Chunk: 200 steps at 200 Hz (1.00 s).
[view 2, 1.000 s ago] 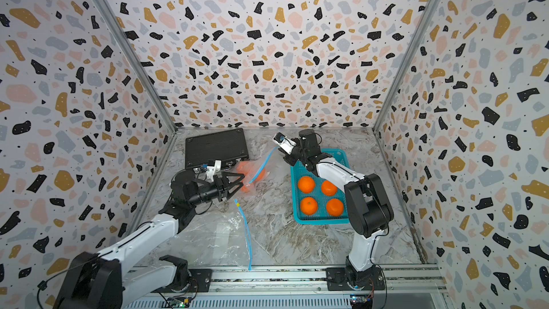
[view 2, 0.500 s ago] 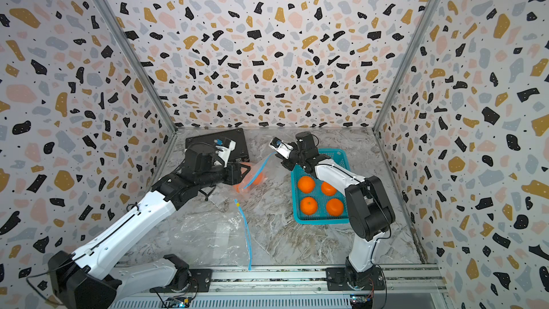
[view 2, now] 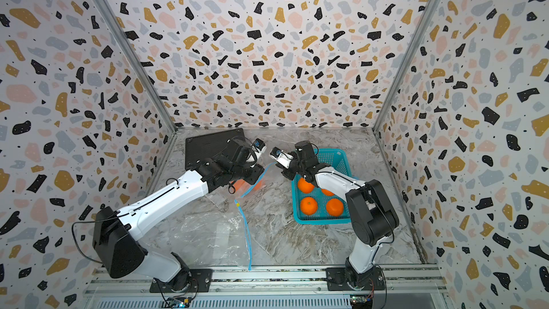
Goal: Open the zip-top bag and take out the orange
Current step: Open the zipper of the food storage bag at the center of the board.
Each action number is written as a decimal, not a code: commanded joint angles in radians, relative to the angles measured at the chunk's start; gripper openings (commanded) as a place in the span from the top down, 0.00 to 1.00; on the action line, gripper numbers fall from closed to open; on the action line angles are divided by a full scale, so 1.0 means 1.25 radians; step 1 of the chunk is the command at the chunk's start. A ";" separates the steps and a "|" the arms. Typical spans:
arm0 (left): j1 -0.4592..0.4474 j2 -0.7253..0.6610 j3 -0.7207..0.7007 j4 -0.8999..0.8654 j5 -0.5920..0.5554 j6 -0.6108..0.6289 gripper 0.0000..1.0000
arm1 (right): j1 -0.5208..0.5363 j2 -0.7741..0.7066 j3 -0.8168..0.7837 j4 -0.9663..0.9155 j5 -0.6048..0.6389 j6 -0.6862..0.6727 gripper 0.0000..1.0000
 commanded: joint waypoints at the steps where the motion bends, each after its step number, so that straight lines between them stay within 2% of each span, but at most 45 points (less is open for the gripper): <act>1: -0.014 0.033 0.013 0.019 -0.015 0.034 0.55 | 0.004 -0.016 0.002 0.018 0.000 0.002 1.00; 25: -0.016 0.057 0.007 0.036 -0.029 0.023 0.57 | 0.004 -0.017 0.003 0.011 -0.001 0.002 1.00; 38: -0.016 0.063 0.002 0.055 -0.017 0.020 0.61 | 0.005 -0.018 0.005 0.007 0.008 0.002 1.00; 56: -0.016 0.070 0.011 0.046 -0.024 0.011 0.75 | 0.006 -0.025 0.003 0.003 0.009 0.004 1.00; 67: -0.016 0.059 -0.009 0.079 -0.023 0.004 0.78 | 0.005 -0.030 0.000 0.001 0.006 0.004 1.00; 79: -0.014 0.044 -0.029 0.112 -0.012 0.000 0.86 | 0.006 -0.034 -0.006 0.008 0.005 0.006 1.00; 95: -0.015 0.042 -0.024 0.103 0.008 -0.005 0.87 | 0.005 -0.039 -0.008 0.001 0.002 0.006 1.00; 107: -0.015 0.043 -0.024 0.096 0.010 -0.011 1.00 | 0.006 -0.043 -0.016 0.009 -0.002 0.010 1.00; 161: 0.002 0.039 -0.051 0.099 -0.009 -0.042 1.00 | 0.008 -0.062 -0.027 0.033 -0.038 0.040 1.00; 173: 0.023 0.025 -0.069 0.134 0.039 -0.067 1.00 | 0.009 -0.062 -0.027 0.056 -0.050 0.083 0.79; 182: 0.051 0.020 -0.075 0.151 0.098 -0.099 1.00 | 0.008 -0.062 -0.020 0.063 -0.061 0.130 0.59; 192: 0.078 0.015 -0.077 0.162 0.157 -0.134 1.00 | 0.009 -0.069 -0.007 0.056 -0.068 0.177 0.51; 200: 0.084 0.007 -0.082 0.167 0.162 -0.144 1.00 | 0.008 -0.077 0.002 0.053 -0.064 0.242 0.45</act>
